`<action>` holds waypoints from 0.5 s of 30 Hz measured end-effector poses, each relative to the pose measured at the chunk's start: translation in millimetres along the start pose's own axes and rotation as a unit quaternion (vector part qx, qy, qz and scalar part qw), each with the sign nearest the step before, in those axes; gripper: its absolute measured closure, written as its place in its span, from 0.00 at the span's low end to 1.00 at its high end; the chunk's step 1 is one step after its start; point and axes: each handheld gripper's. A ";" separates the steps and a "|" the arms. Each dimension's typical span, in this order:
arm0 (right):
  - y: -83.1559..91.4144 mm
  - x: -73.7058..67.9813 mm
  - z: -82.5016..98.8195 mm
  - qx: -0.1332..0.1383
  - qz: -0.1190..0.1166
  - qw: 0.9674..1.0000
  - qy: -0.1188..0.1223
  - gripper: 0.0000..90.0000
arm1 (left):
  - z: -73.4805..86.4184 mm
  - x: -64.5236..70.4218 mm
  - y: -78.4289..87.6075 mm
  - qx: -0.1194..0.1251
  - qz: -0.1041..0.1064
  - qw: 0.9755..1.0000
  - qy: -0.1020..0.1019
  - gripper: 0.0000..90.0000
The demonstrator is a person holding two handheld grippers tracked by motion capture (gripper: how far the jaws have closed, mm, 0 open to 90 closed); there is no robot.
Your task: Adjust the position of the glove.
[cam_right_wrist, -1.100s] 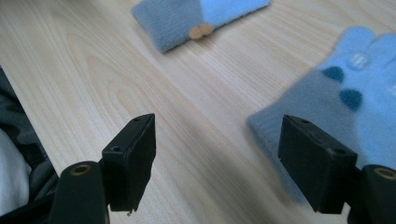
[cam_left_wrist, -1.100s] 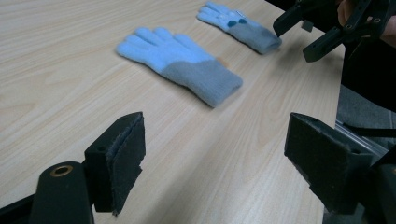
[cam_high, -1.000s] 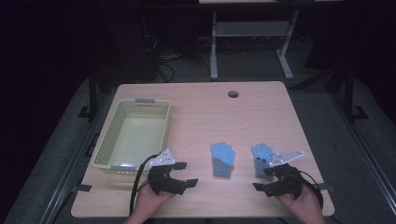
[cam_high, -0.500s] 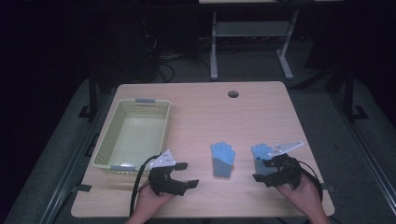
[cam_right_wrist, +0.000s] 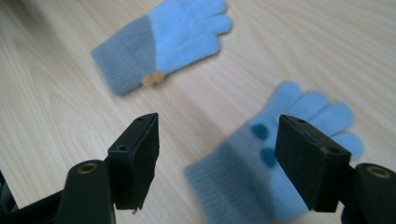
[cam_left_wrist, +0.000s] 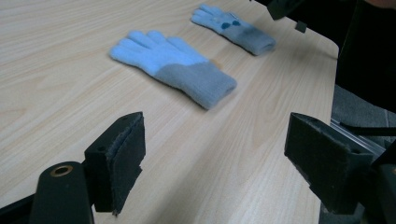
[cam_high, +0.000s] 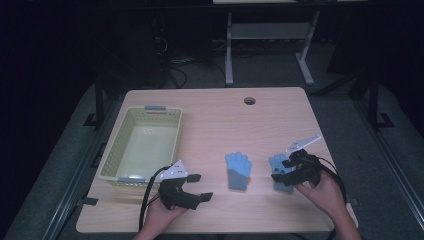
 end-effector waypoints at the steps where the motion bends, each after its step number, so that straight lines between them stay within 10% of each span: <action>1: 2.3 3.3 -4.5 -0.005 0.004 1.000 0.002 0.35 | -0.1 -0.3 0.0 0.000 0.001 1.000 0.000 0.22; 15: -10.8 31.4 -9.5 -0.056 0.010 0.998 -0.015 0.47 | -0.6 0.5 -0.8 -0.001 0.005 1.000 -0.009 0.22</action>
Point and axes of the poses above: each handheld gripper's, and its own axes: y roughly backward along the jaws, z roughly out of its underside, x roughly to its right, and after that the axes turned 4 degrees about y, right-handed
